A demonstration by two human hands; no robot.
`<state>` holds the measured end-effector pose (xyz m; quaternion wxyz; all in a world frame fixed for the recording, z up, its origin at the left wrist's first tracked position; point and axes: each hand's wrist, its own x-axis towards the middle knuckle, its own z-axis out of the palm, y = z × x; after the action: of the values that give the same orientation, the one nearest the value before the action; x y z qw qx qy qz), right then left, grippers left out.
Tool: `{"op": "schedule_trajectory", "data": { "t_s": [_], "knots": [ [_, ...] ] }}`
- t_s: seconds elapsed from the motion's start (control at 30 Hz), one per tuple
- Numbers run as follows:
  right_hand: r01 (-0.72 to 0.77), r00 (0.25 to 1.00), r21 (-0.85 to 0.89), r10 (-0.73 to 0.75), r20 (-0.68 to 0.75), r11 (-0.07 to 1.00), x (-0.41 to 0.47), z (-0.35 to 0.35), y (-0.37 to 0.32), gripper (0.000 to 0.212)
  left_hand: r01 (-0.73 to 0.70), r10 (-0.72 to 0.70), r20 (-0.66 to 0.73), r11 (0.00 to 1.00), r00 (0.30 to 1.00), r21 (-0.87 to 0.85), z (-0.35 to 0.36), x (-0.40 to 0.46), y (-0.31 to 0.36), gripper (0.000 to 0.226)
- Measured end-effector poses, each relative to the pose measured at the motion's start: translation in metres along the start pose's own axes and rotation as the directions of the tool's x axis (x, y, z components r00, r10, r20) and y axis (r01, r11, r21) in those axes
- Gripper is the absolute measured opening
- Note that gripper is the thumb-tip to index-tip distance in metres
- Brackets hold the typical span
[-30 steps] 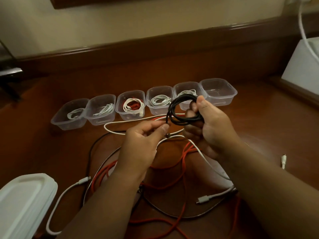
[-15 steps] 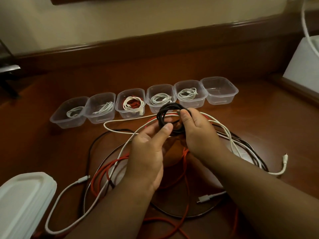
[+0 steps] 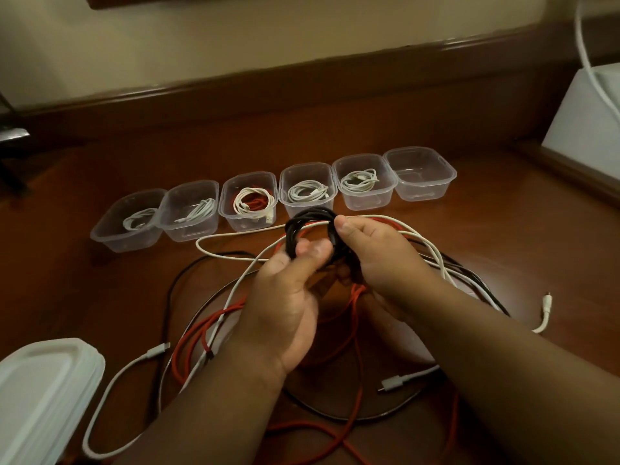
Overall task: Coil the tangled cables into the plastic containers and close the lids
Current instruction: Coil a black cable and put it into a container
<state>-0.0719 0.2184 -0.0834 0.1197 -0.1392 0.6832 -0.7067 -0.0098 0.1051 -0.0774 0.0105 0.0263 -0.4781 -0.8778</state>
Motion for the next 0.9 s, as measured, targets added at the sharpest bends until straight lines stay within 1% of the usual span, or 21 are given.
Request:
{"op": "schedule_trajectory", "data": {
  "t_s": [0.07,0.1,0.17,0.2,0.27,0.33,0.4,0.43,0.5,0.53,0.57,0.6,0.67,0.73,0.77,0.83,0.9],
  "knots": [
    [0.042,0.999,-0.032,-0.042,0.004,0.999,-0.001,-0.001,0.001,0.034,0.008,-0.008,-0.011,1.000,1.000,0.001,-0.002,0.001,0.000,0.025],
    [0.075,0.997,-0.072,-0.076,-0.009,0.995,-0.002,-0.001,0.001,0.034,0.018,-0.019,-0.023,0.999,1.000,-0.042,-0.002,0.002,0.001,0.031],
    [0.142,0.986,-0.180,-0.156,-0.064,0.973,-0.004,-0.001,0.001,0.032,0.054,-0.058,-0.046,0.995,0.997,-0.089,-0.002,0.002,0.002,0.035],
    [0.168,0.977,-0.215,-0.191,-0.092,0.962,-0.005,0.000,0.000,0.030,0.059,-0.063,-0.063,0.996,0.996,-0.067,-0.002,0.002,0.003,0.036],
    [0.189,0.968,-0.211,-0.218,-0.126,0.959,-0.007,-0.001,-0.002,0.028,0.011,-0.005,-0.064,0.995,0.998,0.096,-0.004,0.004,0.003,0.040],
    [0.160,0.974,-0.137,-0.178,-0.137,0.978,-0.007,-0.004,-0.005,0.029,-0.061,0.076,-0.038,0.949,0.996,0.310,-0.006,0.005,0.002,0.044],
    [0.107,0.982,-0.030,-0.110,-0.156,0.994,-0.005,-0.009,-0.008,0.031,-0.111,0.122,0.006,0.884,0.993,0.455,-0.009,0.006,0.000,0.044],
    [0.075,0.985,0.041,-0.068,-0.160,0.996,-0.004,-0.010,-0.009,0.032,-0.134,0.145,0.019,0.847,0.989,0.514,-0.012,0.006,0.000,0.039],
    [0.018,0.992,0.228,0.011,-0.123,0.973,-0.002,-0.011,-0.010,0.034,-0.173,0.224,-0.004,0.766,0.975,0.619,-0.013,0.008,-0.001,0.021],
    [-0.007,0.995,0.310,0.037,-0.091,0.951,-0.002,-0.010,-0.011,0.034,-0.175,0.266,-0.053,0.759,0.962,0.626,-0.014,0.010,-0.001,0.015],
    [-0.026,0.997,0.359,0.052,-0.064,0.933,-0.002,-0.009,-0.011,0.033,-0.176,0.293,-0.107,0.786,0.950,0.593,-0.014,0.011,-0.001,0.013],
    [-0.034,0.997,0.376,0.056,-0.046,0.926,-0.003,-0.007,-0.012,0.032,-0.170,0.290,-0.158,0.837,0.944,0.520,-0.012,0.012,0.000,0.012],
    [-0.030,0.998,0.365,0.045,-0.033,0.930,-0.005,-0.005,-0.011,0.031,-0.156,0.230,-0.190,0.928,0.955,0.339,-0.009,0.012,0.002,0.014],
    [-0.020,0.999,0.313,0.034,-0.039,0.950,-0.005,-0.004,-0.009,0.031,-0.158,0.194,-0.156,0.963,0.969,0.219,-0.008,0.010,0.003,0.020],
    [-0.014,0.999,0.284,0.028,-0.045,0.959,-0.004,-0.004,-0.008,0.030,-0.161,0.186,-0.127,0.969,0.974,0.185,-0.007,0.009,0.004,0.025],
    [-0.002,0.997,0.242,0.020,-0.072,0.970,-0.002,-0.003,-0.006,0.028,-0.162,0.178,-0.072,0.969,0.981,0.186,-0.006,0.007,0.003,0.034],
    [0.009,0.994,0.204,0.013,-0.106,0.979,-0.001,-0.002,-0.004,0.028,-0.171,0.180,-0.029,0.964,0.983,0.206,-0.003,0.004,0.003,0.030]
  ]
}}
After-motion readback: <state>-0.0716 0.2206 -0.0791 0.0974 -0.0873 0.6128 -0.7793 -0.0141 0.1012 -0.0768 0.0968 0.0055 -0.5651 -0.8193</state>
